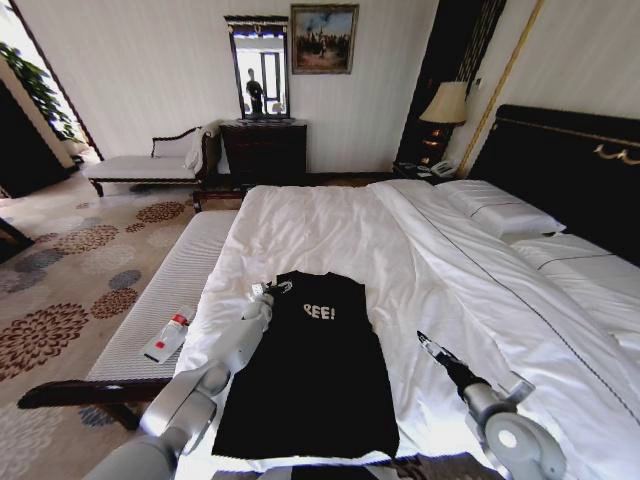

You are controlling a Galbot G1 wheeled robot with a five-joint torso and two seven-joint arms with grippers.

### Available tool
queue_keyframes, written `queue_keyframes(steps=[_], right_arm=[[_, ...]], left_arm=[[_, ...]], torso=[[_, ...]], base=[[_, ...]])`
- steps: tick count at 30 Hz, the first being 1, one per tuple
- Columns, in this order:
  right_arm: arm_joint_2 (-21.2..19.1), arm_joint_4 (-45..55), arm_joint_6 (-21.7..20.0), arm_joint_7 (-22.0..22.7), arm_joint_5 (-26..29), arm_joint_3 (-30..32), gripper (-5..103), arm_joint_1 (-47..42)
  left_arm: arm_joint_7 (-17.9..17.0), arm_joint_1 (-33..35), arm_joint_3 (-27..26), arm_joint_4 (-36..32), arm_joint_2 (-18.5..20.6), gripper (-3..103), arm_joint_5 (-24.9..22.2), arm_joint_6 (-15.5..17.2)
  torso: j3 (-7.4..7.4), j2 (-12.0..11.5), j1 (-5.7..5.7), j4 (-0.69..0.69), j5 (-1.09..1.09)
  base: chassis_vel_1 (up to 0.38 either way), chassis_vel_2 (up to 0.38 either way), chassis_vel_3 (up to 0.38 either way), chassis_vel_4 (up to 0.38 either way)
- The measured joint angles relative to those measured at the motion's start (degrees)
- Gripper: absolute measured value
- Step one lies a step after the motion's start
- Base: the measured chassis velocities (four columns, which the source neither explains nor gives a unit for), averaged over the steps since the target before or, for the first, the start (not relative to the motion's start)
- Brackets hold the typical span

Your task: Fold the clothes on the bed.

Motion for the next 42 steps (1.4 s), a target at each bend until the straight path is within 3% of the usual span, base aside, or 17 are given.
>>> queue_keyframes(steps=[5,15,19,20,23,25,29,31,32,34,42], right_arm=[[0.2,0.7,0.0,0.0,0.0,0.0,100,-0.3],[0.4,0.9,0.0,0.0,0.0,0.4,100,-0.6],[0.5,0.4,0.0,0.0,0.0,0.0,100,-0.4],[0.5,0.4,0.0,0.0,0.0,0.0,100,-0.4],[0.5,0.4,0.0,0.0,0.0,-0.1,100,0.0],[0.5,0.4,0.0,0.0,0.1,-0.2,100,0.1],[0.5,-0.1,0.1,0.0,0.1,-0.3,100,0.3],[0.5,-0.2,0.1,-0.1,0.1,-0.3,100,0.3],[0.5,-0.4,0.1,-0.1,0.1,-0.5,100,0.3],[0.4,-0.9,0.1,-0.2,0.1,-0.7,100,0.5],[-1.9,-3.5,0.2,-0.4,0.8,-2.1,100,3.2]], left_arm=[[0.2,-1.7,0.0,2.4,-0.8,96,0.8,-0.1],[1.4,-3.5,0.3,7.1,-2.0,77,4.3,-0.6],[1.4,-4.3,0.4,8.3,-2.9,60,5.3,-0.6],[1.4,-4.3,0.4,8.3,-2.9,60,5.3,-0.6],[1.4,-4.5,0.4,8.8,-3.2,43,5.7,-0.7],[1.4,-4.5,0.4,8.8,-3.2,43,5.7,-0.7],[1.3,-4.5,0.3,8.9,-3.1,23,5.6,-0.7],[1.3,-4.5,0.2,8.9,-3.0,23,5.5,-0.8],[1.2,-4.3,0.2,8.8,-2.9,12,5.5,-0.9],[1.1,-4.0,0.2,8.4,-2.4,6,5.4,-1.0],[0.7,-3.5,0.2,6.8,-1.0,2,5.5,-1.1]], torso=[[0.00,0.0,0.00,-0.01,0.00],[0.00,0.0,0.00,0.00,-0.01],[0.00,0.0,0.00,-0.03,-0.01],[0.00,0.0,0.00,-0.03,-0.01],[0.00,0.0,0.00,-0.01,-0.01],[0.00,0.0,0.00,-0.01,-0.01],[0.00,0.0,0.00,-0.01,-0.01],[0.00,0.0,0.00,-0.02,-0.01],[0.00,0.0,0.00,-0.03,-0.01],[0.00,0.0,0.00,-0.02,-0.01],[0.00,0.0,0.00,-0.02,-0.01]], base=[[0.000,0.000,0.000,0.000],[0.000,0.000,0.000,0.000],[0.000,0.000,0.000,0.000],[0.000,0.000,0.000,0.000],[0.000,0.000,0.000,0.000],[0.000,0.000,0.000,0.000],[0.000,0.000,0.000,0.000],[0.000,0.000,0.000,0.000],[0.000,0.000,0.000,0.000],[0.000,0.000,0.000,0.000],[0.000,0.000,0.000,0.000]])
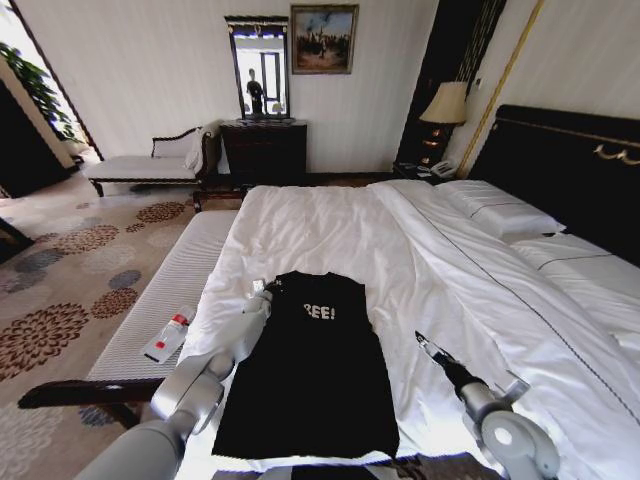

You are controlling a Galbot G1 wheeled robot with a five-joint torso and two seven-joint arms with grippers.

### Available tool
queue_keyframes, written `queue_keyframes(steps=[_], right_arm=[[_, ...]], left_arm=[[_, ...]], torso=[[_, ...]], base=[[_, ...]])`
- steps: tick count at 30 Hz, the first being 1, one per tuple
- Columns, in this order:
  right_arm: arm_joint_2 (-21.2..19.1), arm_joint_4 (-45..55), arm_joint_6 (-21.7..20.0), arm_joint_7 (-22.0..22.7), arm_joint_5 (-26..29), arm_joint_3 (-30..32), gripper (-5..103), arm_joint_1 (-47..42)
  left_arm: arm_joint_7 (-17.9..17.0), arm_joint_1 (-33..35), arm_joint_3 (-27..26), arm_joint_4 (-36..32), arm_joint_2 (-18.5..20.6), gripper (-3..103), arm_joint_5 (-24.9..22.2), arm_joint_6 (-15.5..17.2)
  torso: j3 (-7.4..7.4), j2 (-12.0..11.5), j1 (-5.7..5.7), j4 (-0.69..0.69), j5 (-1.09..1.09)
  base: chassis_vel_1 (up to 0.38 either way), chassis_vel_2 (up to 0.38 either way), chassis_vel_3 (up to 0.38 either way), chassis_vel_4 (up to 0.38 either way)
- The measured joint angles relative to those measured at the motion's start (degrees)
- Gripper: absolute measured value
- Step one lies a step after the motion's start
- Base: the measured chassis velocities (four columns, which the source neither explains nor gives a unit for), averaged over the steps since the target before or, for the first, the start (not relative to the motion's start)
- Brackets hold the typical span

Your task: Fold the clothes on the bed.

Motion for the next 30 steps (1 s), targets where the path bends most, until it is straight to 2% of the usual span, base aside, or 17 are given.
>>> queue_keyframes(steps=[3,6,8,9,13,14,16,20,22,23,26,27,30], right_arm=[[-1.3,-1.2,0.0,0.0,0.7,-0.9,100,1.7],[-7.4,-6.0,-0.3,0.4,3.6,-3.9,100,7.4],[-12.1,-11.0,-1.0,1.0,7.7,-6.8,100,13.0],[-12.1,-11.0,-1.0,1.0,7.7,-6.8,100,13.0],[-15.4,-23.7,-4.1,3.3,19.8,-14.2,100,28.7],[-15.4,-23.7,-4.1,3.3,19.8,-14.2,100,28.7],[-15.4,-32.1,-5.3,2.4,21.2,-19.9,100,36.9],[-14.4,-39.0,-5.7,0.8,20.3,-24.7,100,43.1],[-12.1,-47.8,-5.7,-1.2,17.9,-29.6,100,51.1],[-12.1,-47.8,-5.7,-1.2,17.9,-29.6,100,51.1],[-8.0,-57.2,-6.0,-4.4,14.6,-32.1,100,57.8],[-8.0,-57.2,-6.0,-4.4,14.6,-32.1,100,57.8],[-3.2,-65.9,-6.4,-6.7,11.9,-33.0,100,63.0]], left_arm=[[-0.2,0.4,0.0,-0.7,0.5,2,0.0,-0.3],[-0.9,0.8,0.2,-1.8,1.2,2,-0.1,-0.8],[-1.4,0.8,0.6,-2.1,1.3,2,-0.2,-0.9],[-1.4,0.8,0.6,-2.1,1.3,2,-0.2,-0.9],[-3.1,1.3,1.1,-3.1,1.5,2,-0.7,-1.3],[-3.1,1.3,1.1,-3.1,1.5,2,-0.7,-1.3],[-3.9,1.9,1.4,-3.9,1.9,2,-1.3,-1.4],[-4.1,2.2,1.7,-4.2,2.2,2,-1.8,-1.4],[-4.3,2.5,2.3,-5.2,2.7,2,-3.3,-1.4],[-4.3,2.5,2.3,-5.2,2.7,2,-3.3,-1.4],[-4.6,2.8,3.3,-6.6,3.6,2,-5.1,-1.2],[-4.6,2.8,3.3,-6.6,3.6,2,-5.1,-1.2],[-4.8,2.8,4.2,-7.1,4.0,2,-6.1,-1.0]], torso=[[0.00,0.0,0.00,0.00,0.00],[0.00,0.0,0.00,0.03,0.00],[0.00,0.0,0.00,0.03,-0.01],[0.00,0.0,0.00,0.03,-0.01],[0.00,0.0,0.01,0.00,0.01],[0.00,0.0,0.01,0.00,0.01],[0.01,0.0,0.02,0.04,0.00],[0.01,0.0,0.02,0.00,0.00],[0.00,0.0,0.00,0.01,0.00],[0.00,0.0,0.00,0.01,0.00],[0.01,0.0,0.01,0.02,-0.01],[0.01,0.0,0.01,0.02,-0.01],[0.01,0.0,0.02,0.05,-0.01]], base=[[0.000,0.000,0.000,0.000],[0.000,0.000,0.000,0.000],[0.000,0.000,0.000,0.000],[0.000,0.000,0.000,0.000],[0.000,0.000,0.000,0.000],[0.000,0.000,0.000,0.000],[0.000,0.000,0.000,0.000],[0.000,0.000,0.000,0.000],[0.000,0.000,0.000,0.000],[0.000,0.000,0.000,0.000],[0.000,0.000,0.000,0.000],[0.000,0.000,0.000,0.000],[0.000,0.000,0.000,0.000]])
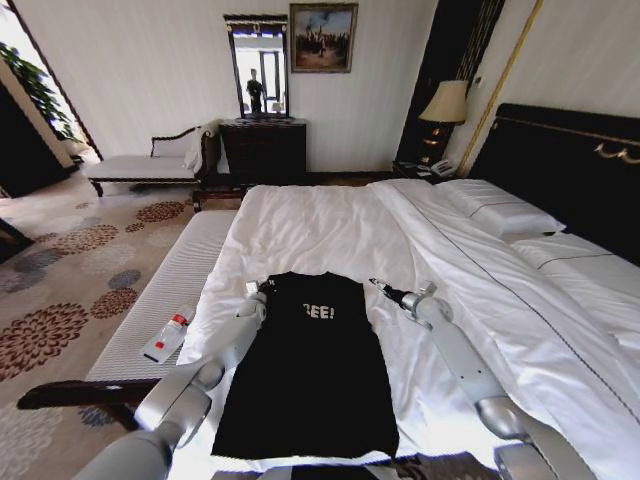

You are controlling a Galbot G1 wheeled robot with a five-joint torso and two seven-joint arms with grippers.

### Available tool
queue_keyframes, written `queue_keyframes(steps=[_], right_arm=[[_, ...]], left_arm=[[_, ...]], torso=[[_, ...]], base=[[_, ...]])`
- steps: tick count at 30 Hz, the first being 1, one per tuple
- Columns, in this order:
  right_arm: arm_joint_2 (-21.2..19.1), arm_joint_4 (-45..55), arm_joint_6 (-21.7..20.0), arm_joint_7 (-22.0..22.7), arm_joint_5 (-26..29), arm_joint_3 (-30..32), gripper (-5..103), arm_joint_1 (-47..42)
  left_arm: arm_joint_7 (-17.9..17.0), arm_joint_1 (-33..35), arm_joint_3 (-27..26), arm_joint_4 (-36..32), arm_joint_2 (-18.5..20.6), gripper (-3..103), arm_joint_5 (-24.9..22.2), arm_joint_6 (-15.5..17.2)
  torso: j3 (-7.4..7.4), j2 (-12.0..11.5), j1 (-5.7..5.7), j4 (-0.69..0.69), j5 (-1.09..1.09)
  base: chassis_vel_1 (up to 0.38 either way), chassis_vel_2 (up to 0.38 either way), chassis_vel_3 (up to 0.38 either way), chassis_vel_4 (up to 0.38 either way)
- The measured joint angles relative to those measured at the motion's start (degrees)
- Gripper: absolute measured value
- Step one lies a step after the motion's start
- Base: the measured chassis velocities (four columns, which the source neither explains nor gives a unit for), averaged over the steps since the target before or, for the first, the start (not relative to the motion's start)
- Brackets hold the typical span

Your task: Fold the clothes on the bed.

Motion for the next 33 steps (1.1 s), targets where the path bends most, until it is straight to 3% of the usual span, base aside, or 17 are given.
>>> queue_keyframes(steps=[6,12,16,21,24,26,29,33], right_arm=[[3.6,-11.4,1.5,-4.9,-6.1,1.7,100,4.6],[4.0,-15.9,2.4,-8.0,-8.9,2.9,103,6.1],[4.4,-18.0,3.0,-9.8,-11.5,3.2,85,6.8],[4.8,-18.8,3.1,-10.1,-12.2,3.3,74,7.1],[5.1,-18.8,3.1,-10.2,-12.4,3.2,58,7.1],[5.1,-18.8,3.1,-10.2,-12.4,3.1,58,7.1],[5.8,-18.8,3.0,-10.4,-13.0,2.8,41,7.5],[6.3,-19.2,2.9,-10.5,-13.3,2.9,31,7.9]], left_arm=[[0.0,-0.9,1.3,0.0,0.1,2,-0.9,0.1],[0.0,-1.4,2.7,-0.2,0.4,2,-1.7,0.1],[0.0,-1.6,3.7,-0.4,0.6,2,-2.3,0.2],[0.0,-1.7,4.2,-0.5,0.6,2,-2.5,0.3],[0.0,-2.0,5.0,-0.4,0.5,2,-3.0,0.3],[0.1,-2.0,5.1,-0.3,0.5,2,-3.0,0.3],[0.3,-2.2,5.0,0.5,-0.1,2,-3.1,0.3],[0.3,-2.5,4.6,1.0,-0.7,2,-3.1,0.3]], torso=[[-0.02,0.0,-0.02,-0.04,0.00],[-0.02,0.0,-0.01,-0.04,0.00],[-0.02,0.0,-0.03,-0.05,0.00],[-0.02,0.0,-0.02,-0.05,0.00],[-0.01,0.0,-0.02,-0.04,0.02],[-0.01,0.0,-0.02,-0.04,0.02],[-0.01,0.0,-0.02,-0.02,0.03],[-0.01,0.0,-0.02,0.00,0.03]], base=[[0.000,0.000,0.000,0.000],[0.000,0.000,0.000,0.000],[0.000,0.000,0.000,0.000],[0.000,0.000,0.000,0.000],[0.000,0.000,0.000,0.000],[0.000,0.000,0.000,0.000],[0.000,0.000,0.000,0.000],[0.000,0.000,0.000,0.000]])
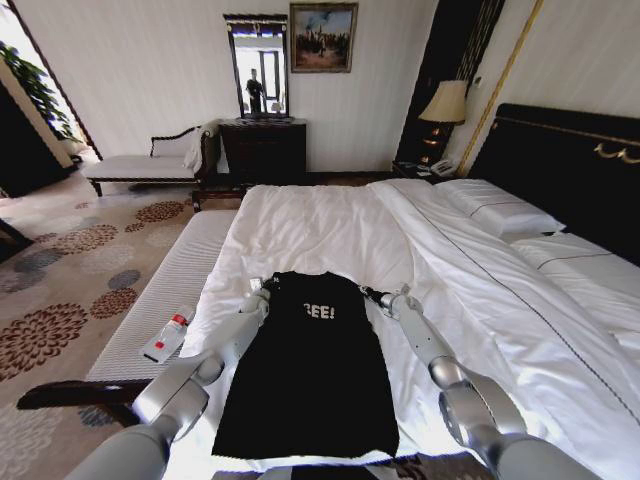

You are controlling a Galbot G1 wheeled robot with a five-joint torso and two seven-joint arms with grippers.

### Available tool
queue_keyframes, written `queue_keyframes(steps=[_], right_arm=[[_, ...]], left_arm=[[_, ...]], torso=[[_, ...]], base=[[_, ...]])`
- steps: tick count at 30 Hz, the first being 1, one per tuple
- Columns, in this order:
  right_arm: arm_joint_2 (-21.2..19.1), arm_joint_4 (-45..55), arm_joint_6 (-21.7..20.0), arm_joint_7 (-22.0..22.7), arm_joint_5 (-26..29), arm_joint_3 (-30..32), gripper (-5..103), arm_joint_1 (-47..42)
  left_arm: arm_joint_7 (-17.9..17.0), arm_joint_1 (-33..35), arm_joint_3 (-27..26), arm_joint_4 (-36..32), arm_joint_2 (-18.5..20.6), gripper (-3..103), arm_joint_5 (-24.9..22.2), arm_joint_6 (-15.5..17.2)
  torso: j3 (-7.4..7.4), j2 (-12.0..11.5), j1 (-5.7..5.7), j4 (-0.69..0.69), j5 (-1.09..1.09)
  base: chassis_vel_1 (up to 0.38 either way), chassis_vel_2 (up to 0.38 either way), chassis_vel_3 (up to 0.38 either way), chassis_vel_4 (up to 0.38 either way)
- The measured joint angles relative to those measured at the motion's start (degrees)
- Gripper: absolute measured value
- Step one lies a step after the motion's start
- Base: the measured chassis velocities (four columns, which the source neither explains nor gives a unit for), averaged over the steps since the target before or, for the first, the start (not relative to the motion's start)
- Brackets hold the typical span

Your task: Fold the clothes on the bed.

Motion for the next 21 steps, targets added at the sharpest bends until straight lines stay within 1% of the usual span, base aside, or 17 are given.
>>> queue_keyframes(steps=[3,5,6,7,8,16,21], right_arm=[[0.3,-0.4,0.0,-0.1,-0.3,0.2,15,0.4],[0.4,-0.5,0.0,-0.2,-0.4,0.2,15,0.4],[0.5,-0.5,0.0,-0.2,-0.5,0.2,5,0.4],[0.5,-0.5,0.0,-0.2,-0.5,0.3,5,0.4],[0.5,-0.5,0.0,-0.2,-0.6,0.3,2,0.4],[0.4,0.1,0.3,-0.2,-0.9,0.2,1,0.3],[-1.1,3.4,0.1,0.4,0.4,-1.3,1,-0.4]], left_arm=[[0.1,-0.6,-0.1,0.6,-0.5,2,0.0,0.0],[0.2,-0.7,-0.2,0.9,-0.7,2,0.0,0.0],[0.3,-0.9,-0.2,1.2,-0.8,2,0.0,0.0],[0.3,-0.9,-0.2,1.2,-0.8,2,0.0,0.0],[0.3,-0.9,-0.2,1.3,-0.8,2,0.0,0.0],[0.4,-0.5,-0.4,1.1,-0.4,2,0.0,0.0],[-0.4,0.7,-1.3,-2.0,0.7,2,-0.8,0.2]], torso=[[0.00,0.0,0.00,-0.02,0.00],[0.00,0.0,0.00,-0.03,0.00],[0.00,0.0,0.00,-0.03,0.00],[0.00,0.0,0.00,-0.04,0.00],[0.00,0.0,0.00,-0.03,0.00],[0.00,0.0,0.00,-0.03,-0.01],[0.00,0.0,0.00,-0.02,-0.01]], base=[[0.000,0.000,0.000,0.000],[0.000,0.000,0.000,0.000],[0.000,0.000,0.000,0.000],[0.000,0.000,0.000,0.000],[0.000,0.000,0.000,0.000],[0.000,0.000,0.000,0.000],[0.000,0.000,0.000,0.000]])
